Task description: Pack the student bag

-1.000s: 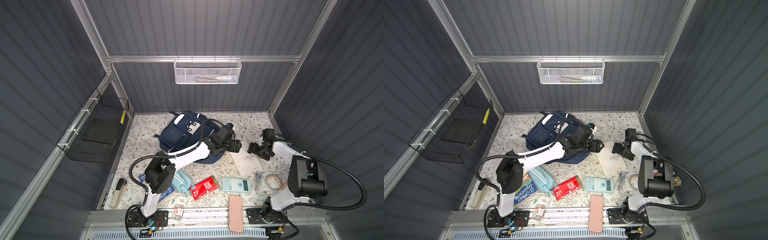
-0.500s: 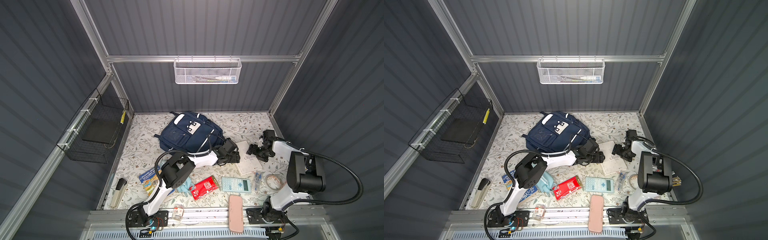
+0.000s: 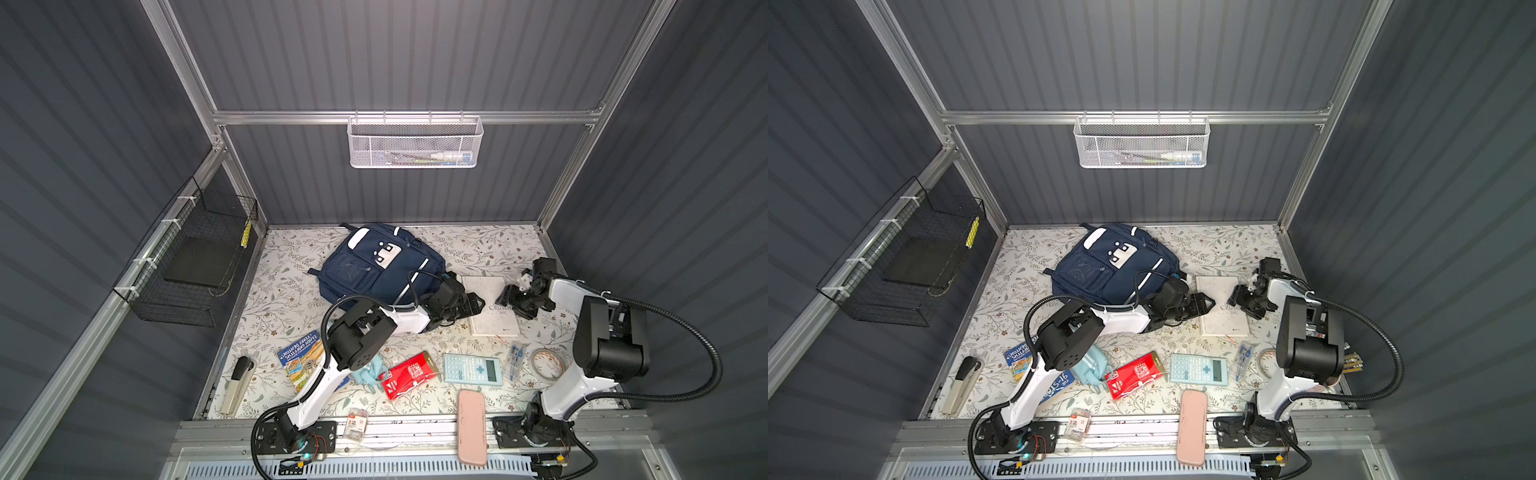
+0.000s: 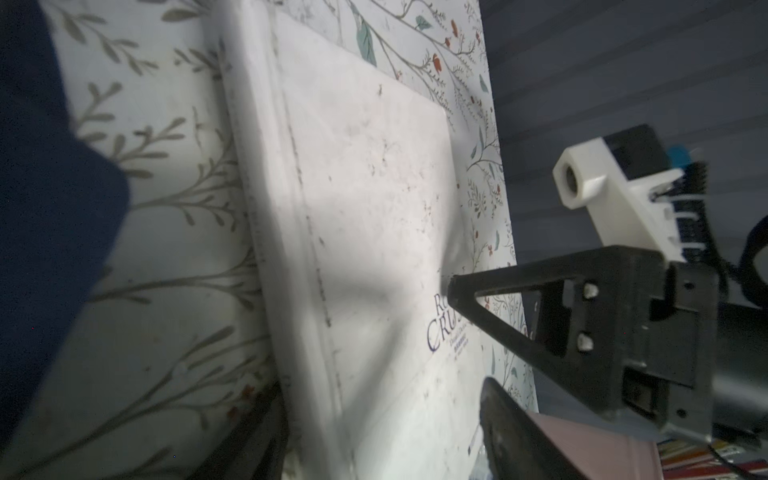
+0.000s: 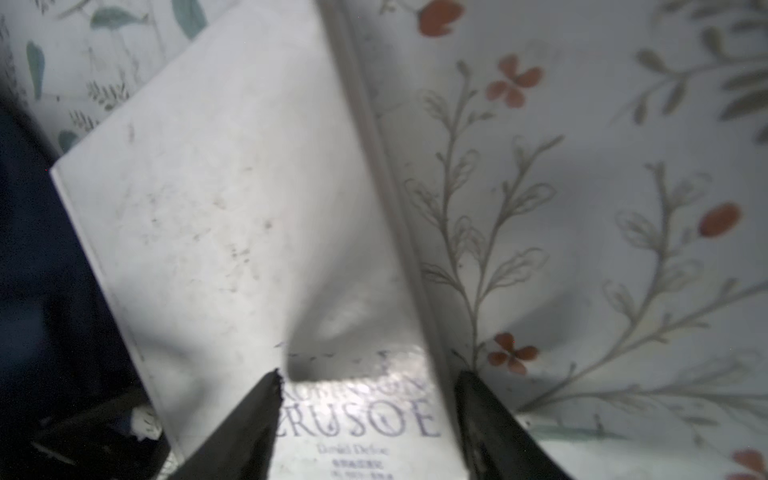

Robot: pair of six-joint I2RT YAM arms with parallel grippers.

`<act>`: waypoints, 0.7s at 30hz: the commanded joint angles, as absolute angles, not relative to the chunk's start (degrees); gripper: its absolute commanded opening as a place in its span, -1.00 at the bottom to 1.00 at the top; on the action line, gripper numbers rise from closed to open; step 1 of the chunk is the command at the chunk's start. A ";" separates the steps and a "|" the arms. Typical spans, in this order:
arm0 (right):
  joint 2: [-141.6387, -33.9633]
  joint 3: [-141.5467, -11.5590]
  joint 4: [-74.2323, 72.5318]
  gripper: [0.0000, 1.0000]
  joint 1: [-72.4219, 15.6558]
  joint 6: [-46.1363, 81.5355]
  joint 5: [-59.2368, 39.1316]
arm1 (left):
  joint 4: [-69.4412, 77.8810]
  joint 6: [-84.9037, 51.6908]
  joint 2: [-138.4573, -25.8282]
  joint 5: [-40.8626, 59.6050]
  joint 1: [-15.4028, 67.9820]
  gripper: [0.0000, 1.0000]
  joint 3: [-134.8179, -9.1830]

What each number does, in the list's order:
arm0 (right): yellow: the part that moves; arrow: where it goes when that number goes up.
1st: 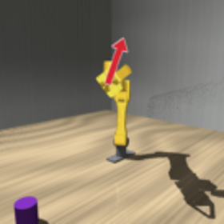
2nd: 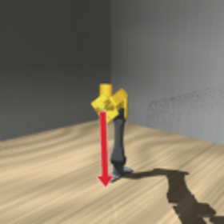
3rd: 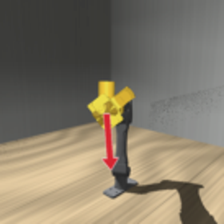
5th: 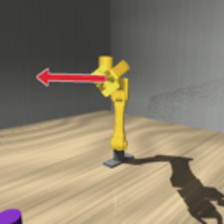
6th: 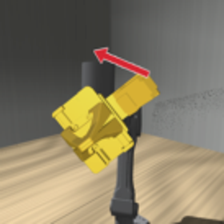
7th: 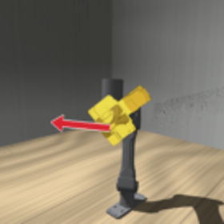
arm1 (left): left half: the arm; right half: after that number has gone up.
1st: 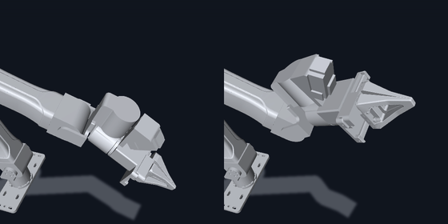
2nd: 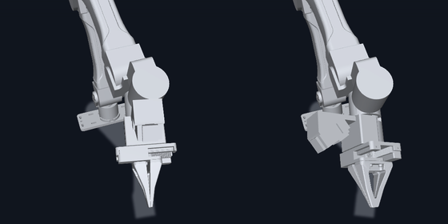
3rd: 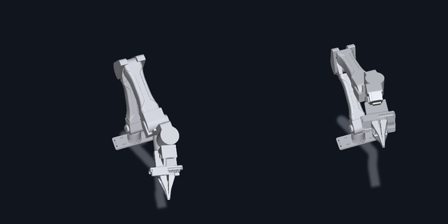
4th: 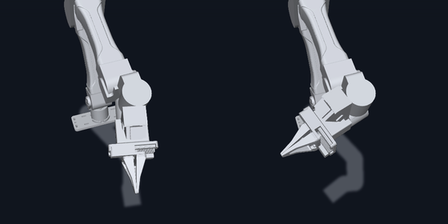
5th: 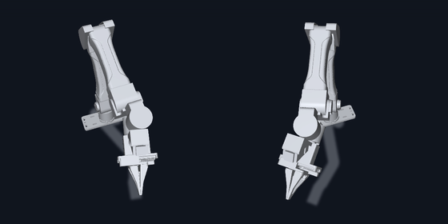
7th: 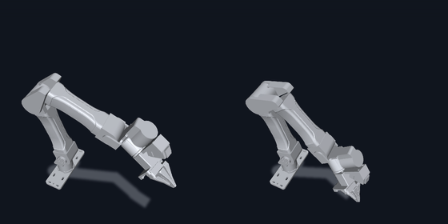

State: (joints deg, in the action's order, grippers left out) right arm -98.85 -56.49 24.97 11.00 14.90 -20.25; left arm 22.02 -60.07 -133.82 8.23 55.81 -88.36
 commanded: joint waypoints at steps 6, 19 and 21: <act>-100.93 -53.00 18.83 -0.17 11.59 17.81 -42.72 | 24.43 -62.66 -136.48 13.36 56.94 0.24 -86.87; -96.83 -51.36 18.85 0.40 13.74 18.98 -37.64 | 35.06 -64.55 -132.27 17.81 54.52 -1.00 -83.57; -95.57 -50.49 16.19 0.44 14.00 19.21 -40.94 | 36.30 -64.48 -130.55 18.46 54.07 -1.00 -83.25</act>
